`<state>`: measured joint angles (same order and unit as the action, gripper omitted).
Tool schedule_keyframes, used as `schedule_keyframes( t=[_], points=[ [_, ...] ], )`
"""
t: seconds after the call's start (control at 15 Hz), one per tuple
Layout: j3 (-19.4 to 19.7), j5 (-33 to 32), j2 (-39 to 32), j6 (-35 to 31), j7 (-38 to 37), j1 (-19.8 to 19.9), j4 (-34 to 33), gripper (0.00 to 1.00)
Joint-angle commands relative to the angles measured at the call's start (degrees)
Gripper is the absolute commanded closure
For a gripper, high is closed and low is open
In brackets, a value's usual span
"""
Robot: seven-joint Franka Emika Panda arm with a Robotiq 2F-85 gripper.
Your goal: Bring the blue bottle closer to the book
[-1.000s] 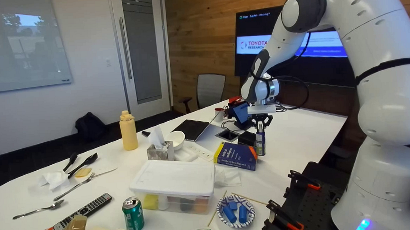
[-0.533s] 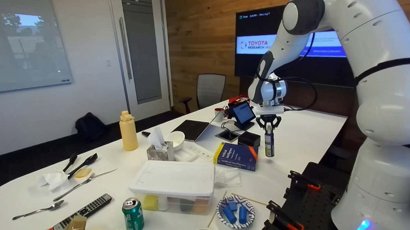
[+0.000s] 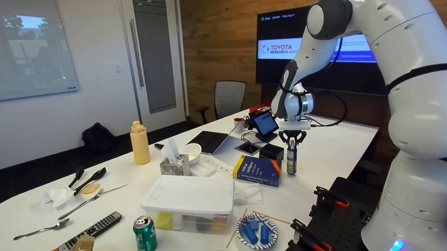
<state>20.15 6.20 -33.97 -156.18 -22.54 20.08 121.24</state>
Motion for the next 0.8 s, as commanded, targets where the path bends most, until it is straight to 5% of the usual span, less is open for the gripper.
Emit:
schedule_keyframes(
  t=[0.0,0.13,0.47,0.73],
  points=[
    [-2.03,2.95,2.23,-6.21,5.27,1.20,4.10,0.44],
    [-3.36,4.37,2.86,-8.83,7.55,2.11,5.62,0.38],
    [-4.40,4.87,6.37,-8.92,10.69,1.75,8.75,0.02],
    [-5.69,2.41,15.82,-3.11,13.30,-2.59,15.81,0.00]
  ],
)
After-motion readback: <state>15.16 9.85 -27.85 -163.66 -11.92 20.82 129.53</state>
